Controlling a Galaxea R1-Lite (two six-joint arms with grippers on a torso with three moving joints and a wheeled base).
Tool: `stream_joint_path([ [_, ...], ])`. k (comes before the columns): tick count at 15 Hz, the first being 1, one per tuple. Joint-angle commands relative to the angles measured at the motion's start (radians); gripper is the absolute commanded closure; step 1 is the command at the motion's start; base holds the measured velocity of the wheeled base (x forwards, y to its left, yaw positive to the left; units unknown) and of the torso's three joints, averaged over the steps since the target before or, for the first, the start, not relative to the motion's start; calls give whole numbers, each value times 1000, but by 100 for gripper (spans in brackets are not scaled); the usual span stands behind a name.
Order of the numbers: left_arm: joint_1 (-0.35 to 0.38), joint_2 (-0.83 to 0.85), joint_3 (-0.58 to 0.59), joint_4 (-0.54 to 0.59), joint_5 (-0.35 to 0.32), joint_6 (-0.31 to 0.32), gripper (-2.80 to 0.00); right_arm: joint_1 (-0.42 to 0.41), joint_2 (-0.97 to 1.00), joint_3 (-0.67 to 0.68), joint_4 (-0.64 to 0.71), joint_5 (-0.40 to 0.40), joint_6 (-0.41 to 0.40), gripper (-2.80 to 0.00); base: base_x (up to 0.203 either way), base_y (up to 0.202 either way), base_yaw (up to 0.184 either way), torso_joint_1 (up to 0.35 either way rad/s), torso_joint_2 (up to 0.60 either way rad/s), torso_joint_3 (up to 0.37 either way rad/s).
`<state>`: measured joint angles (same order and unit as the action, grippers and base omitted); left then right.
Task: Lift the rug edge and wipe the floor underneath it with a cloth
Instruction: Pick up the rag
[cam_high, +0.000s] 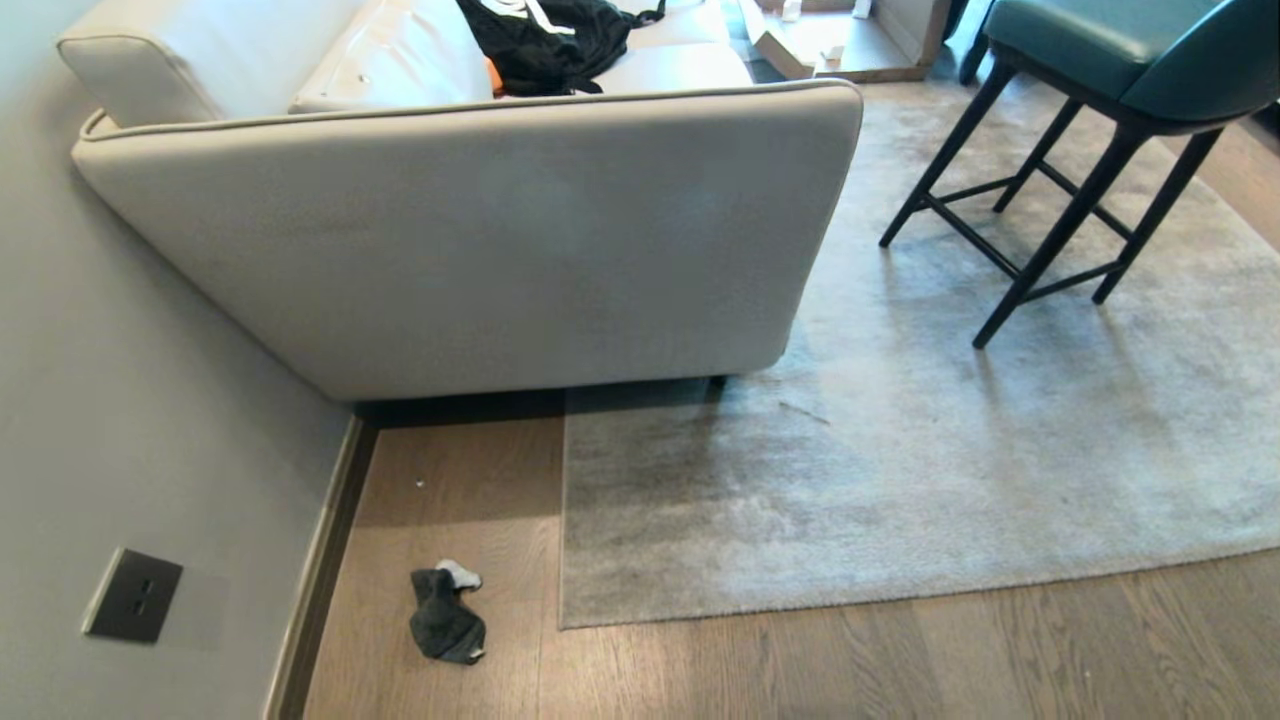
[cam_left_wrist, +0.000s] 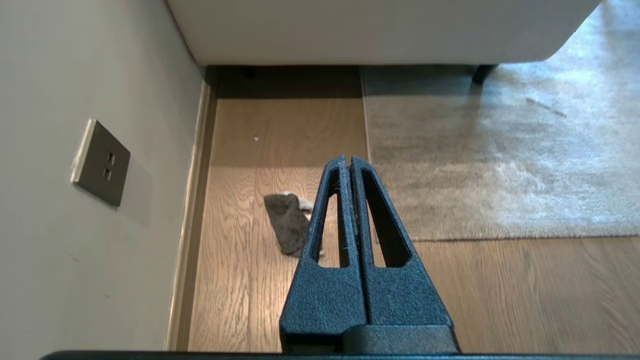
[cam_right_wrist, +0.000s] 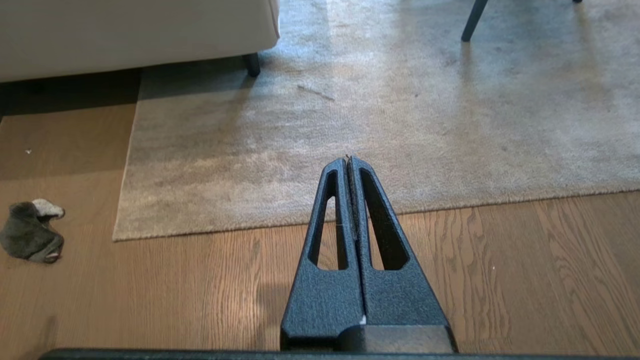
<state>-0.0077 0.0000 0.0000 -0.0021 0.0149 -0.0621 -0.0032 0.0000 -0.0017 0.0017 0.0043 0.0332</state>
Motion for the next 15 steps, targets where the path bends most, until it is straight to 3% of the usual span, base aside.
stream_joint_path([
  [1,0,0,0,0,0,1,0,0,2,0,0,0,1,0,0,0,0,-1,9,-193],
  [15,0,0,0,1,0,1,0,0,0,0,0,0,1,0,0,0,0,3,3,-196],
])
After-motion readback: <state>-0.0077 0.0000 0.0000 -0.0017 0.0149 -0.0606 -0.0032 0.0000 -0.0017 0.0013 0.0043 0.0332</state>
